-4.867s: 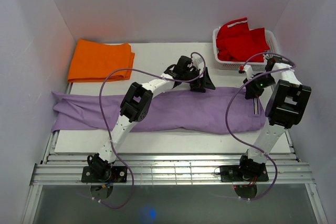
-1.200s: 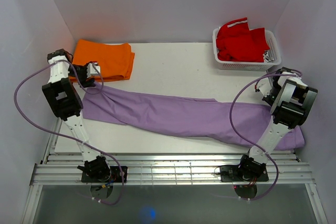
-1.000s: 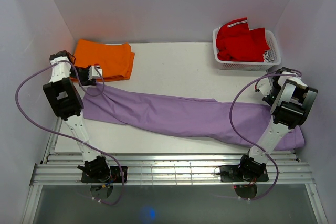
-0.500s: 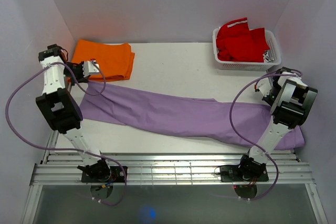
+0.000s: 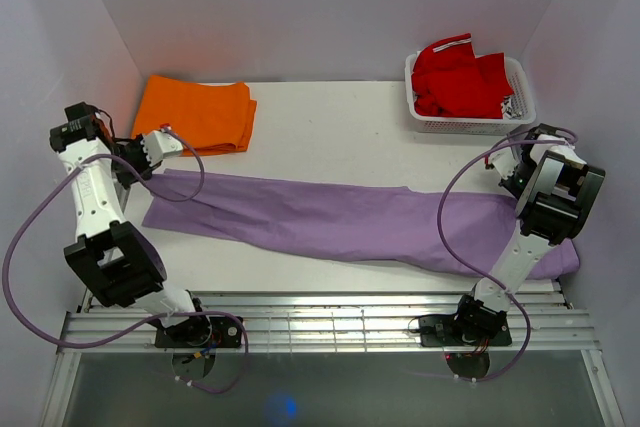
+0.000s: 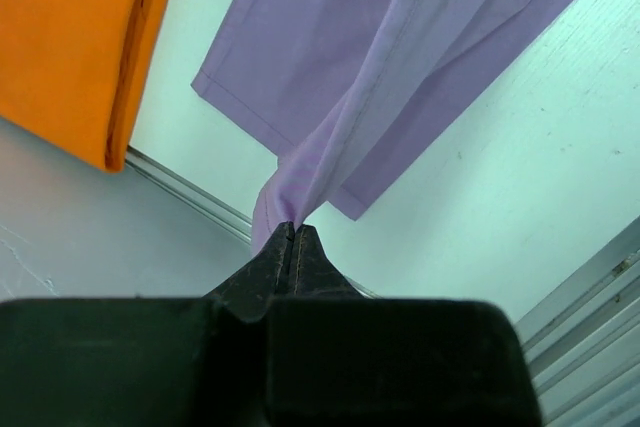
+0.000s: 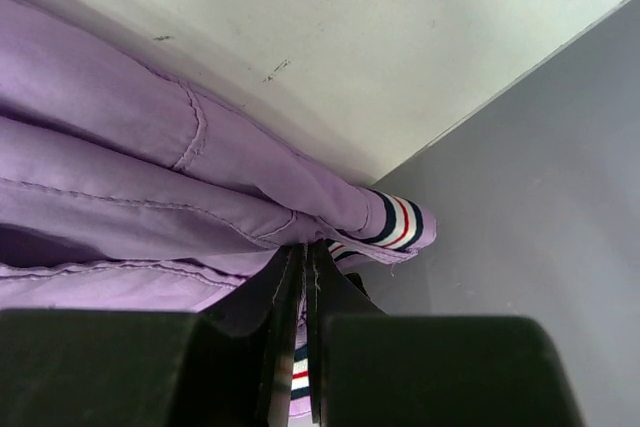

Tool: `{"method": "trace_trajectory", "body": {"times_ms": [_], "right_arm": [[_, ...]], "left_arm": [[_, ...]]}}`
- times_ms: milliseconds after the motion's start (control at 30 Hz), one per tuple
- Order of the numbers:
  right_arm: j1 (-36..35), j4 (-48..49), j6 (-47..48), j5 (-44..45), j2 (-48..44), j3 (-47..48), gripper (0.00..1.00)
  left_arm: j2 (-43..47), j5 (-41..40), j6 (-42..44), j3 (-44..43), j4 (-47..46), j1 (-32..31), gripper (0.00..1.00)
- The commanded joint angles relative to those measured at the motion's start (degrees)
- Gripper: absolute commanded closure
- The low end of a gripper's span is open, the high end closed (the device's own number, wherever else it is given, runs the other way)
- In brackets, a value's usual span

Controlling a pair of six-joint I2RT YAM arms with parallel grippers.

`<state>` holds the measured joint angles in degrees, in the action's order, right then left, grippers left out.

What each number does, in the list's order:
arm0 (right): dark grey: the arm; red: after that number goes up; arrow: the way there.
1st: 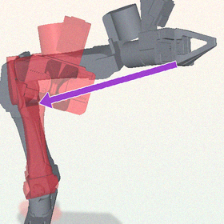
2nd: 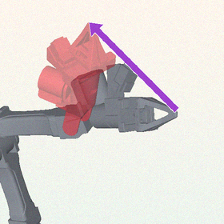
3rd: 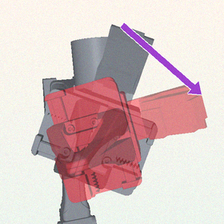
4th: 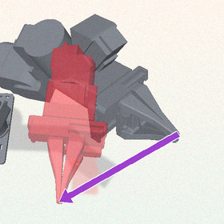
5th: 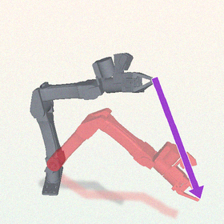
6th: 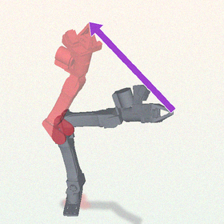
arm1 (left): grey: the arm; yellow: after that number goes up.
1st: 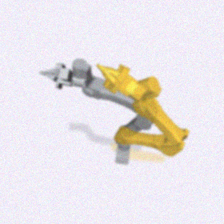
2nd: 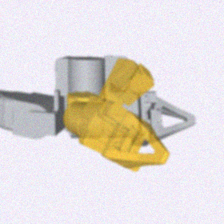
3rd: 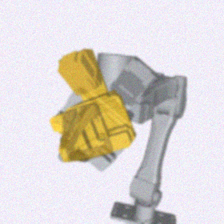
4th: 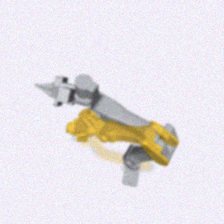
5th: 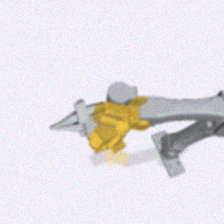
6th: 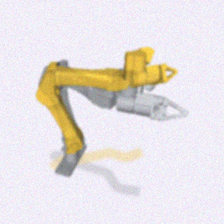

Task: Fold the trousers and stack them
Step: Fold the trousers

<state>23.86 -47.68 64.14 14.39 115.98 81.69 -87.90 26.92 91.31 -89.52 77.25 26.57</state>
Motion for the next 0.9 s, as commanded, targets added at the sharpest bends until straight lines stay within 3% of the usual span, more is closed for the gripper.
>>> {"method": "trace_trajectory", "body": {"times_ms": [0, 100, 300, 433, 700, 867], "right_arm": [[-0.3, 1.8, 3.8, -3.41, 0.91, 1.72, 0.92], [-0.39, 0.92, 3.63, -3.49, 1.26, 2.59, 0.92], [-0.39, 0.22, 3.01, -3.14, 0.82, 3.48, 0.92], [-0.3, 0.66, 2.92, -3.49, 0.65, 3.21, 0.92], [-0.13, 1.71, 4.06, -5.51, -0.14, 3.48, 0.92], [-0.21, 1.89, 4.15, -6.13, 0.12, 4.18, 0.92]], "left_arm": [[-0.07, -1.51, -1.92, 0.22, 2.99, 1.82, 1.0], [-4.11, -2.48, -4.29, -0.74, 1.15, 2.17, 1.0], [-14.4, -1.52, -4.74, -11.46, 3.17, 4.28, 1.0], [-10.55, -2.13, -1.84, -8.93, 3.17, 4.63, 1.0], [7.01, -2.57, -3.68, 5.56, 3.17, 6.91, 1.0], [13.62, -3.27, -2.54, 8.04, 3.17, 10.69, 1.0]]}}
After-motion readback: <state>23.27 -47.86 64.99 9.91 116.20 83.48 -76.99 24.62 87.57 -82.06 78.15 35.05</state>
